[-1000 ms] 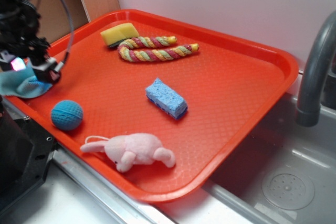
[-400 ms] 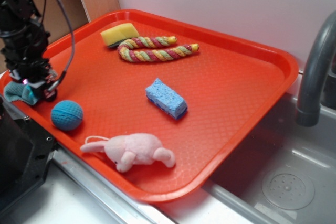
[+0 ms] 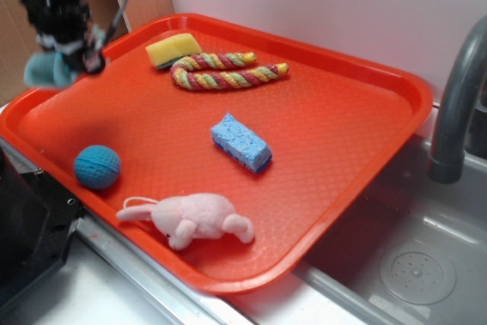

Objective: Grab the blue cloth.

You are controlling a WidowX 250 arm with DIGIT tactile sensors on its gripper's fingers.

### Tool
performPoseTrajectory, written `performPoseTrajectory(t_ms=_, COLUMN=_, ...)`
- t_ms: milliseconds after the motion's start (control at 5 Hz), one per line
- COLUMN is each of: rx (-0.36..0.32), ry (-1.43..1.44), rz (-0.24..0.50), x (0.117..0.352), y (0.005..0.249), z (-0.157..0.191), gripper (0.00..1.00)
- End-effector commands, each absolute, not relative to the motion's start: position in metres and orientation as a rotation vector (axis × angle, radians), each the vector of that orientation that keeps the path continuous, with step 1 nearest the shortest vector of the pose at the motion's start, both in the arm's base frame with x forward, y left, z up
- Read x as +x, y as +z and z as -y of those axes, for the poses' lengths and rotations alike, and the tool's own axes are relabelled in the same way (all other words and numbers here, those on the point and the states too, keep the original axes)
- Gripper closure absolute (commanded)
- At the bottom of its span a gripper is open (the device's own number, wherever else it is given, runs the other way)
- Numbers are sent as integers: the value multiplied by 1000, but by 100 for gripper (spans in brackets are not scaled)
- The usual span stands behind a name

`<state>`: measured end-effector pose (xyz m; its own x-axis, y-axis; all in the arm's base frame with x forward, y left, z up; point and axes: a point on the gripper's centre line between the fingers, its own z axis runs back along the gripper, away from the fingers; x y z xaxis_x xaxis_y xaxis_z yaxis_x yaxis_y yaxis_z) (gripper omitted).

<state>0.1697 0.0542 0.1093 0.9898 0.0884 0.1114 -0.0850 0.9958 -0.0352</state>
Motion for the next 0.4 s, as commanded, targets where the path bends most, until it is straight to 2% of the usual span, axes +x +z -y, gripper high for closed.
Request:
performPoseTrajectory(t_ms=0, rx=-81, ry=98, rz=120, x=211, y=191, z=-23, gripper=100)
performPoseTrajectory(t_ms=200, rx=-118, ry=109, rz=130, x=205, y=194, z=-29, gripper=100)
